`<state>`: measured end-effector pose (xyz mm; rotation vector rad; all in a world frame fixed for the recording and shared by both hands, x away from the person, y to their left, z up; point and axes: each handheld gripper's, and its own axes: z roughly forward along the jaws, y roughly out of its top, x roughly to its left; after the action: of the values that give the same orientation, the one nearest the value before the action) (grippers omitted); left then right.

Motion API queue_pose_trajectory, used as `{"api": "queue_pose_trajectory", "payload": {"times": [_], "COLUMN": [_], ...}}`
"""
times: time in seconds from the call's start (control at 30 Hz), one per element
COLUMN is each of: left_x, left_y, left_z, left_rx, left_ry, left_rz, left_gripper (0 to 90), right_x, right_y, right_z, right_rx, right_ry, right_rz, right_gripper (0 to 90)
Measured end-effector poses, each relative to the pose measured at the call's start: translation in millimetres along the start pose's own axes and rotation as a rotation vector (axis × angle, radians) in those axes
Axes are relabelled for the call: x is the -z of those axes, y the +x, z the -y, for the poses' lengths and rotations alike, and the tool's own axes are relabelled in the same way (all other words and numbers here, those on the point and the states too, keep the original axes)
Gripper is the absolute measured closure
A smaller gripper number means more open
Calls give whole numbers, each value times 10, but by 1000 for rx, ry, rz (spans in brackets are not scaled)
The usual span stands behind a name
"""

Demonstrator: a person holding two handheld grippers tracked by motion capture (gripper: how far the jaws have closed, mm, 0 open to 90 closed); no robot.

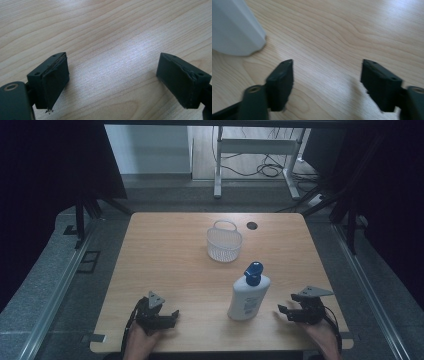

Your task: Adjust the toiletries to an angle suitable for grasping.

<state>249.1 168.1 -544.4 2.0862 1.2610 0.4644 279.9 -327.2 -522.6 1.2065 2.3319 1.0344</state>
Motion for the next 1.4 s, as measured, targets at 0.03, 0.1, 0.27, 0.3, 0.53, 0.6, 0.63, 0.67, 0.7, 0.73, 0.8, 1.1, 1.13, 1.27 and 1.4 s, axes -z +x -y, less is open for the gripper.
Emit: {"api": "queue_pose_trajectory", "payload": {"times": [0.03, 0.1, 0.27, 0.3, 0.53, 0.6, 0.63, 0.67, 0.7, 0.73, 0.8, 1.1, 1.13, 1.27, 1.4], "left_x": [0, 0, 0, 0, 0, 0, -1, -1, 0, 0, 0, 0, 0, 0, 0], "left_y": [1, 1, 0, 0, 1, 0, 1, 1, 1, 1, 0, 0, 0, 0, 0], "left_z": [0, 0, 0, 0, 0, 0, 1, 1, 0, 0, 0, 0, 0, 0, 0], "left_rx": [0, 0, 0, 0, 0, 0, 0, 0, 0, 0, 0, 0, 0, 0, 0], "left_ry": [0, 0, 0, 0, 0, 0, -1, -1, 0, 0, 0, 0, 0, 0, 0], "left_rz": [0, 0, 0, 0, 0, 0, 0, 0, 0, 0, 0, 0, 0, 0, 0], "left_gripper": [106, 106, 106, 106, 106, 106, 106, 106, 106, 106, 106, 106, 106, 106, 106], "right_x": [1, -7, -45, -55, -102, -125, -152, -152, -170, -196, -257, -412, -441, -497, -524], "right_y": [23, 47, 100, 109, 211, 260, 296, 296, 314, 331, 365, 418, 418, 402, 397], "right_z": [-23, -42, -89, -99, -185, -214, -234, -234, -245, -256, -279, -344, -361, -386, -408], "right_rx": [-3, 5, 24, 31, 92, 123, 141, 141, 150, 160, 171, 185, 178, 163, 158], "right_ry": [-7, -8, -6, -5, -13, -10, -5, -5, 0, 6, 17, 24, 18, 8, -2], "right_rz": [-5, -15, -55, -61, -90, -101, -110, -110, -110, -111, -121, -146, -160, -182, -203], "right_gripper": [377, 434, 565, 591, 797, 859, 891, 891, 892, 893, 894, 894, 894, 893, 894]}}
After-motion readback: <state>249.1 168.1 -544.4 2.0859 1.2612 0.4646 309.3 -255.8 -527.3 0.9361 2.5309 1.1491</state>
